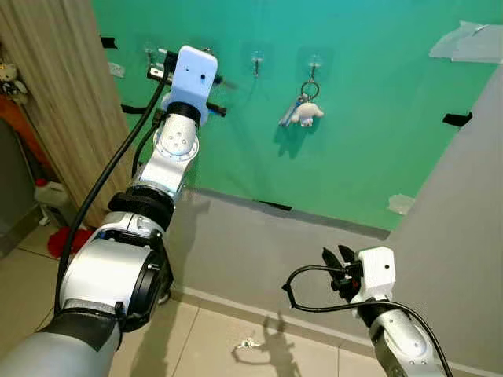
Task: Hang keys on a hook
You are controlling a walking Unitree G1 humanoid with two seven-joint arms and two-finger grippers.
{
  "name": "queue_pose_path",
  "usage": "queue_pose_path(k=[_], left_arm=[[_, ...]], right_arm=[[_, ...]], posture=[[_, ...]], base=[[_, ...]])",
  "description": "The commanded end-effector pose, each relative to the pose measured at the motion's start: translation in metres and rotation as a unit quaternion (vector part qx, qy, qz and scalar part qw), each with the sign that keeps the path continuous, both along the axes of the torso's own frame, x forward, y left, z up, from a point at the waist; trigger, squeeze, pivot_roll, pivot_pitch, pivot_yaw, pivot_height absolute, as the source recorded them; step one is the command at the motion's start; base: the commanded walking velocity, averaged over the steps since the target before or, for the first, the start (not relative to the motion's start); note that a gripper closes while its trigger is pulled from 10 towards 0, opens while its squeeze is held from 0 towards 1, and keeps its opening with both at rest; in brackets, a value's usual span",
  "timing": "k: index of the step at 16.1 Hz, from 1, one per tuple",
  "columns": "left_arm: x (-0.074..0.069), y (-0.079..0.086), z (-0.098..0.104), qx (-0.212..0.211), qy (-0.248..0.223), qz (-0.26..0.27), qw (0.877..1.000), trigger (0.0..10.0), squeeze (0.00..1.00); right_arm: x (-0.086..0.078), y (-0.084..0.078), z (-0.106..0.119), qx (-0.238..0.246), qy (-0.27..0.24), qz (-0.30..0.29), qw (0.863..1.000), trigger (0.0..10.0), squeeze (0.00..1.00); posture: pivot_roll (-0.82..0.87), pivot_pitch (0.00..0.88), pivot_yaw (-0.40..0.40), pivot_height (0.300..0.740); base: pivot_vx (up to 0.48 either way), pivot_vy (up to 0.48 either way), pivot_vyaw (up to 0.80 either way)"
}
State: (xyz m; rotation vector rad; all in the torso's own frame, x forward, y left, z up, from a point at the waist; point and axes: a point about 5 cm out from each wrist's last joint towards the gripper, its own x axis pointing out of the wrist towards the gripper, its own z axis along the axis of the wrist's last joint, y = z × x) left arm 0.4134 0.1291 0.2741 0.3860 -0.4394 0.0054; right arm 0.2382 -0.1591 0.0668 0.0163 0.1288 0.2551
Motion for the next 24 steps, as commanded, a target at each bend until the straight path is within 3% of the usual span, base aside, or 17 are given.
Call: queue_pose_path(k=[1, 12, 18, 24], left_arm=[[0.001, -0.003, 0.006, 0.003, -0.006, 0.005, 1.0, 10.0, 0.0], [0.005, 0.005, 0.005, 0.001, 0.005, 0.038, 0.999, 10.0, 0.0], [0.006, -0.006, 0.013, -0.001, 0.002, 0.022, 1.0, 10.0, 0.0], [0.007, -0.01, 0.0, 0.005, 0.036, 0.024, 0.999, 10.0, 0.0]], right_arm=[[0.0, -0.002, 0.004, -0.003, -0.003, -0.005, 1.0, 10.0, 0.0], [-0.007, -0.001, 0.003, -0.003, 0.009, -0.003, 1.0, 10.0, 0.0], [-0.012, -0.003, 0.003, -0.004, 0.011, -0.009, 1.0, 10.0, 0.0], [-0.015, -0.002, 0.002, -0.003, 0.016, -0.01, 1.0, 10.0, 0.0]], posture=[[-0.26, 0.0, 0.028, 0.74], [-0.27, 0.0, 0.028, 0.74], [-0.29, 0.0, 0.039, 0.74], [-0.3, 0.0, 0.044, 0.74]], base=[[0.0, 0.0, 0.0], [0.0, 0.0, 0.0], [0.0, 0.0, 0.0], [0.0, 0.0, 0.0]])
